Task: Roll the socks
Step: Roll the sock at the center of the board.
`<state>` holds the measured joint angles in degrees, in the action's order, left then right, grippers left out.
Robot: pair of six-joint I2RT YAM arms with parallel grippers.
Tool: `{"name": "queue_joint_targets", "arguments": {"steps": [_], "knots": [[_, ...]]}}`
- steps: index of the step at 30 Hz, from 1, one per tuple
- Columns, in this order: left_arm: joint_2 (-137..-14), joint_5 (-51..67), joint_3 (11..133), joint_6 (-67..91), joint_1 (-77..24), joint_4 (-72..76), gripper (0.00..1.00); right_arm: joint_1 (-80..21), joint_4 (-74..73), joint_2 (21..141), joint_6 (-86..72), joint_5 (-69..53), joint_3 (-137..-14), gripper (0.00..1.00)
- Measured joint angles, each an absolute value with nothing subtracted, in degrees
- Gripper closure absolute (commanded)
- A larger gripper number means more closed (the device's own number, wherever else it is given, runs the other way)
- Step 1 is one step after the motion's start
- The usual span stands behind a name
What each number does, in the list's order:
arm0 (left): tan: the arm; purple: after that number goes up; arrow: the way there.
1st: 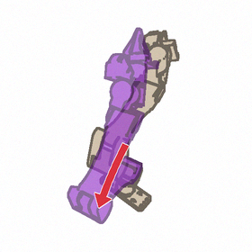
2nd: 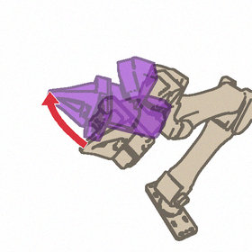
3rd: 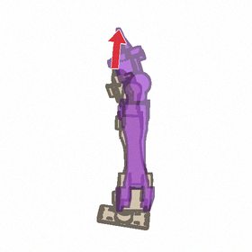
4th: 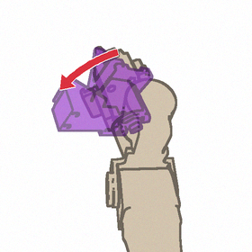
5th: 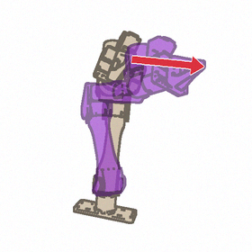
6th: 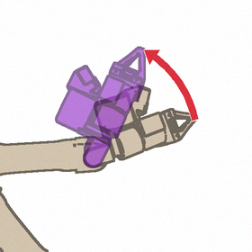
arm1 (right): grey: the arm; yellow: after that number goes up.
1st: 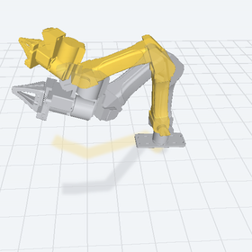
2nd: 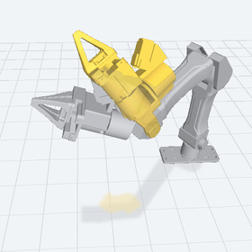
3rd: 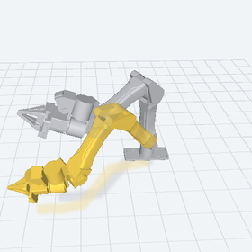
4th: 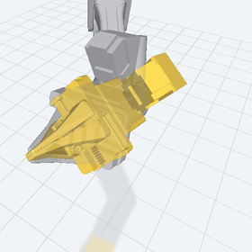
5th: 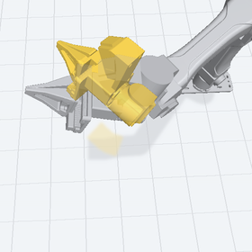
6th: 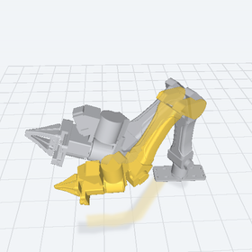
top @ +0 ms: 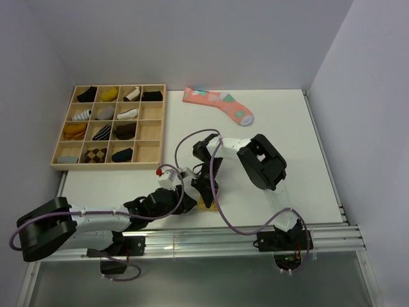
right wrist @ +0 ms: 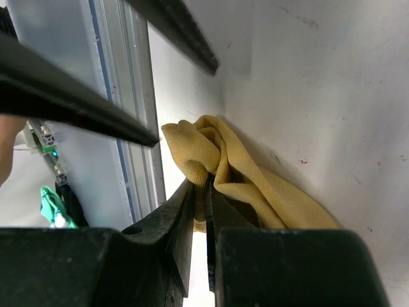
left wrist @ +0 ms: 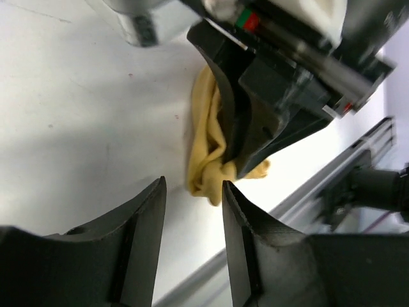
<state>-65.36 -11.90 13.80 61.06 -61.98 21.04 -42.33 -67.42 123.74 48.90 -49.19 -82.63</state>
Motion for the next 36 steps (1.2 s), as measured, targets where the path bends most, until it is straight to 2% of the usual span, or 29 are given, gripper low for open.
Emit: {"name": "queue_joint_targets", "arguments": {"steps": [14, 23, 36], "knots": [[-72.1, -10.4, 6.8, 50.7, -63.9, 41.9, 0.55, -41.7, -70.3, 126.6, 48.1, -50.3, -85.1, 0.86], [-67.3, -12.2, 5.0, 49.3, -65.9, 43.5, 0.53, -41.6, -70.1, 126.6, 46.8, -50.3, -85.1, 0.86], [-75.6, -10.2, 10.6, 44.3, -66.3, 43.8, 0.53, -41.3, -70.0, 126.8, 45.5, -50.5, -85.2, 0.86]]}}
